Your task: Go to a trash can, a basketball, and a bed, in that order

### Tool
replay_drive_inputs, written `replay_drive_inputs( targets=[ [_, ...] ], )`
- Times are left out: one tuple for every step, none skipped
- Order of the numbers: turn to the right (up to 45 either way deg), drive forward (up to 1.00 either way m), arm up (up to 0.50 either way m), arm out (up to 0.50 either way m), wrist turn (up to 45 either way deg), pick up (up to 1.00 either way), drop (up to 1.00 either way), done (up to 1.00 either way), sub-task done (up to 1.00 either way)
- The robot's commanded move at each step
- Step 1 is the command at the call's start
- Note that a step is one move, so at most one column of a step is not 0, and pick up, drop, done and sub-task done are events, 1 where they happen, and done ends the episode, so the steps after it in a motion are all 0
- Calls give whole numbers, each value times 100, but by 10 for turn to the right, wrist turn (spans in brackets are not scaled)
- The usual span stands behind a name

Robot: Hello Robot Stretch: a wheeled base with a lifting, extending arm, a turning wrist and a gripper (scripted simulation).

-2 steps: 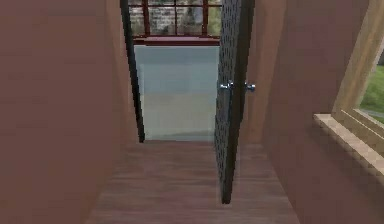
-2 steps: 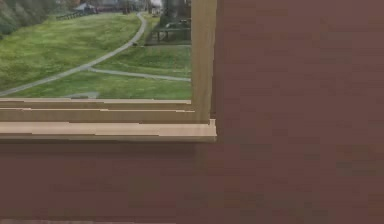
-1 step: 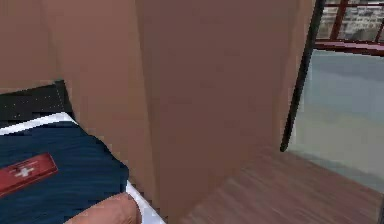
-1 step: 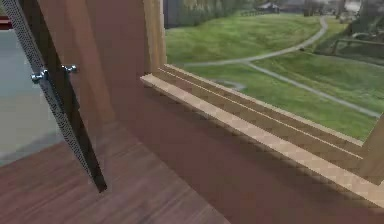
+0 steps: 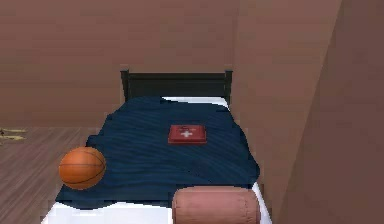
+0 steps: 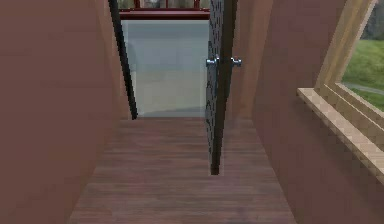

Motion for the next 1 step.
replay_drive_inputs(
  targets=[
    [0, 0, 0, 0, 0, 0, 0, 100, 0]
  ],
)
